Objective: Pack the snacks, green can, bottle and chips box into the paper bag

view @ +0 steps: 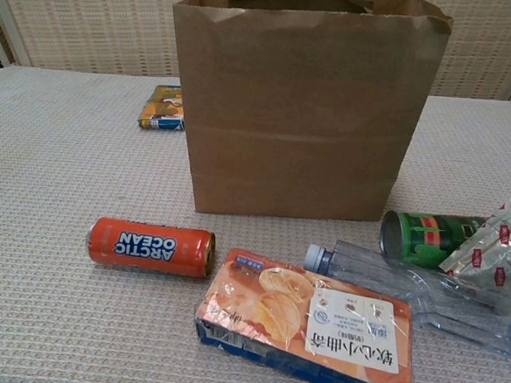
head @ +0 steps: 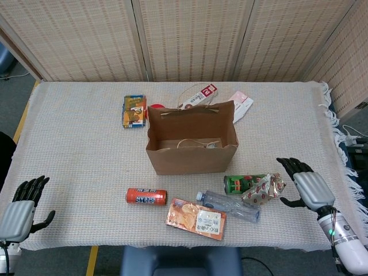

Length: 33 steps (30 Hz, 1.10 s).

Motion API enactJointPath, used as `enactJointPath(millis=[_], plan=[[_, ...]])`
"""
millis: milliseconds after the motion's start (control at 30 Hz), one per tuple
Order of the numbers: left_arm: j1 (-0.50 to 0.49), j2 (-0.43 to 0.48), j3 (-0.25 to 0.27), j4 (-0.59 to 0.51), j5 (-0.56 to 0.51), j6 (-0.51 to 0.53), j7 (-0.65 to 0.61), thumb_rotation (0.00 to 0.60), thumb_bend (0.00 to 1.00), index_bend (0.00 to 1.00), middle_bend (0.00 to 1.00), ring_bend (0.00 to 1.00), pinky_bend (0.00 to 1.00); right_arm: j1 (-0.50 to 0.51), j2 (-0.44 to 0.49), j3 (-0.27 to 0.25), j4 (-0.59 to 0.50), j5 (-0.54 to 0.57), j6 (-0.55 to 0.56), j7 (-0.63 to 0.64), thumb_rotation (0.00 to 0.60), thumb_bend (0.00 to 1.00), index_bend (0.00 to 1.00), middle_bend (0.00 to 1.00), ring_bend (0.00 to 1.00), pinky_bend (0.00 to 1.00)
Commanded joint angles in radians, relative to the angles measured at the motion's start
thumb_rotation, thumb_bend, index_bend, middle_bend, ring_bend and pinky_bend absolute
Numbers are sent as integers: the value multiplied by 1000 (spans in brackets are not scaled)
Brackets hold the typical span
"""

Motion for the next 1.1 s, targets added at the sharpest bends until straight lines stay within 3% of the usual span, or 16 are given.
enactJointPath(millis=[33,333,500,600,667,767,867,1100], plan=[[0,0,0,-1,-1,0,1,600,330,0,0,0,8,12,-55,-13,55,50,-35,-46,600,115,0,61,0,116],[-1,2,0,0,-2,-3,-4,600,332,0,0,0,8,90,-187,10,125,198,-95,-172,600,115,0,61,3,116],[-2,5,0,1,-4,-7,-13,600,331,0,0,0,8,120,-252,2,153,251,-103,-241,600,114,44,90,72,151],[-2,7,0,1,-3,-8,-18,600,331,0,0,0,8,128,-294,-4,174,241,-86,-268,600,128,221,225,217,316],[-1,7,0,1,-2,-6,-20,600,330,0,0,0,8,127,-316,-7,185,216,-72,-266,600,232,427,388,418,554],[0,8,1,0,-1,-5,-23,600,329,0,0,0,8,119,-328,-6,193,177,-45,-250,600,389,641,558,621,769],[1,9,2,-1,-2,-5,-25,600,329,0,0,0,8,108,-324,6,192,150,-10,-218,600,438,712,610,670,797],[1,9,2,-3,-4,-7,-20,600,329,0,0,0,8,84,-241,84,136,124,53,-62,600,440,717,614,671,798]])
